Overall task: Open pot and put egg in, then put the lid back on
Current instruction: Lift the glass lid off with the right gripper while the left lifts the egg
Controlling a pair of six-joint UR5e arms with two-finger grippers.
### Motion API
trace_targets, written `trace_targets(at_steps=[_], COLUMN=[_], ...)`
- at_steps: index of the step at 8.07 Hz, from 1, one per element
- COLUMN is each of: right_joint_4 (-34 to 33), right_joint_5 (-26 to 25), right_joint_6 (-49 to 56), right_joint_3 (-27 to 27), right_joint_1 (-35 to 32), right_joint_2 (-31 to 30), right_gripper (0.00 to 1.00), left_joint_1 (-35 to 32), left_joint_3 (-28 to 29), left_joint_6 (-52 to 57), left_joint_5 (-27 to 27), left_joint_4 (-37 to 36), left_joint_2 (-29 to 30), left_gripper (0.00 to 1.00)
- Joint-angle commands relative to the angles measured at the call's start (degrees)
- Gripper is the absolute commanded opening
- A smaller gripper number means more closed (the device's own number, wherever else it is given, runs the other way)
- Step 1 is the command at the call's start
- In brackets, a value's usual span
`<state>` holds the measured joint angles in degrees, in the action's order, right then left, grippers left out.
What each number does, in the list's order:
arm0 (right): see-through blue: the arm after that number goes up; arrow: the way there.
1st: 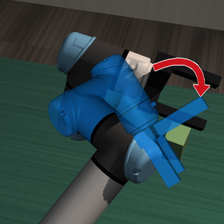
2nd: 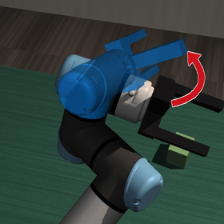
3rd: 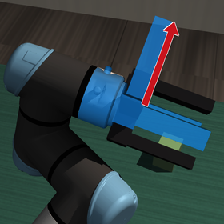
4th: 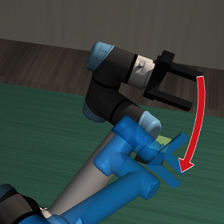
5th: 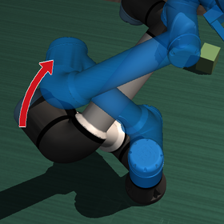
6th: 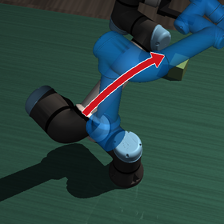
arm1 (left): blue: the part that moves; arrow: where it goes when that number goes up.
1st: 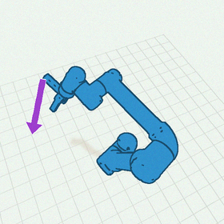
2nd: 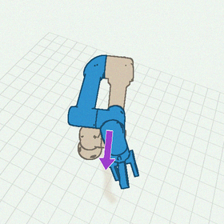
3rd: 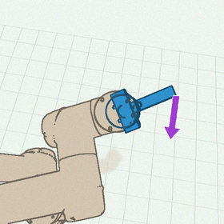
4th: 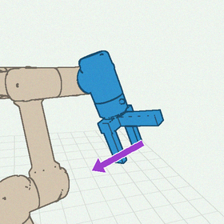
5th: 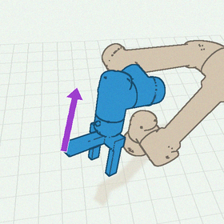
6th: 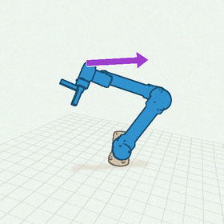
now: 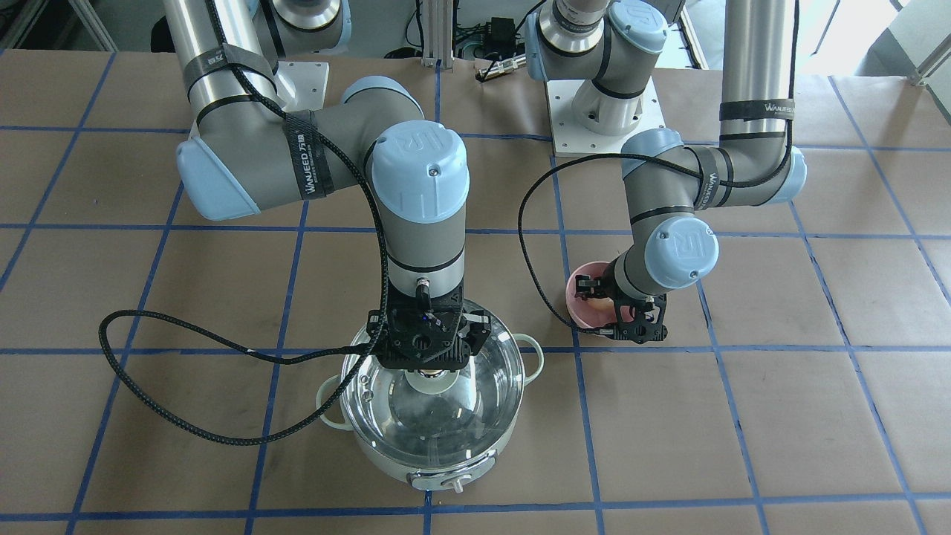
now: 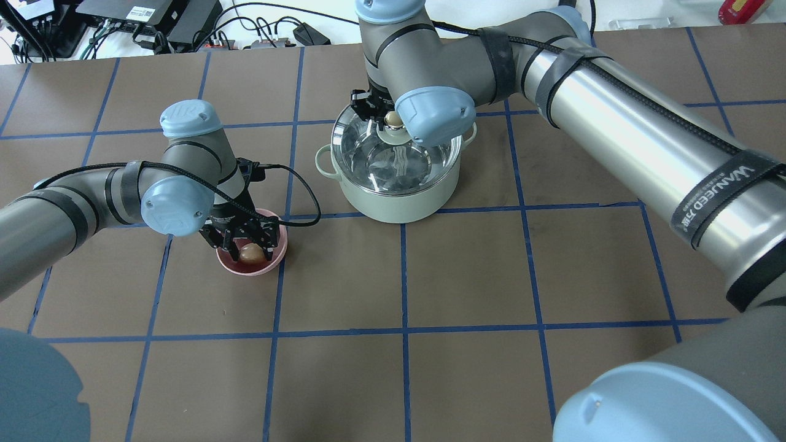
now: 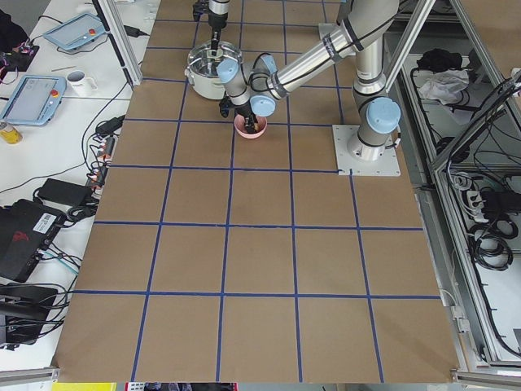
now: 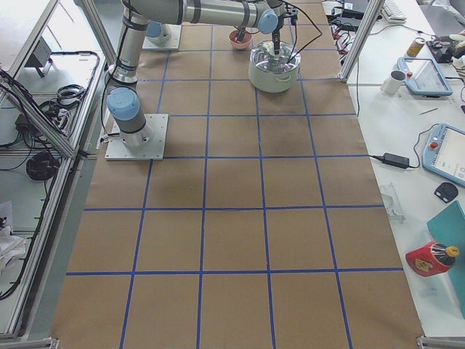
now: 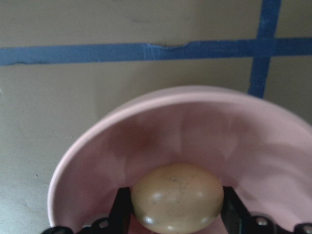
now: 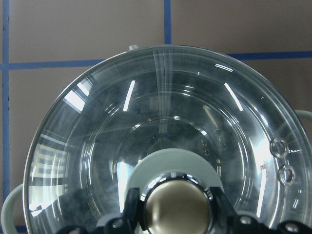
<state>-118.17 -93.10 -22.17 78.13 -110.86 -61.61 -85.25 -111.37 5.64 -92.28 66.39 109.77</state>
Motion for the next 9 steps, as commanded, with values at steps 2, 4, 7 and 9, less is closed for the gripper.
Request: trace_targets(at_steps=[2, 4, 7, 9], right_joint_4=[1.1, 7.5, 19.5, 21.7], right_joint_5=[0.0, 0.1, -0.1, 3.8], right_joint_6=[4.3, 7.7, 18.1, 24.4], right_joint_3=[0.1, 0.1, 0.5, 3.0], right_joint_1=[2.2, 5.5, 15.7, 23.6], right_joint_2=[-3.7, -9.8, -17.6, -19.4], right_gripper=[0.0, 0.0, 0.0, 0.0], left_joint_1=[0.1, -0.1, -1.7, -8.6], left_joint_3=[0.3, 7.4, 18.1, 21.2], left_joint_6=[0.5, -0.1, -2.6, -6.8], left_joint_5=[0.1, 0.4, 5.2, 5.3], left_joint_4=[0.5, 8.6, 16.5, 9.1], left_joint_2=[-1.4, -4.7, -6.9, -6.2], left_gripper=[0.0, 0.0, 0.0, 0.0])
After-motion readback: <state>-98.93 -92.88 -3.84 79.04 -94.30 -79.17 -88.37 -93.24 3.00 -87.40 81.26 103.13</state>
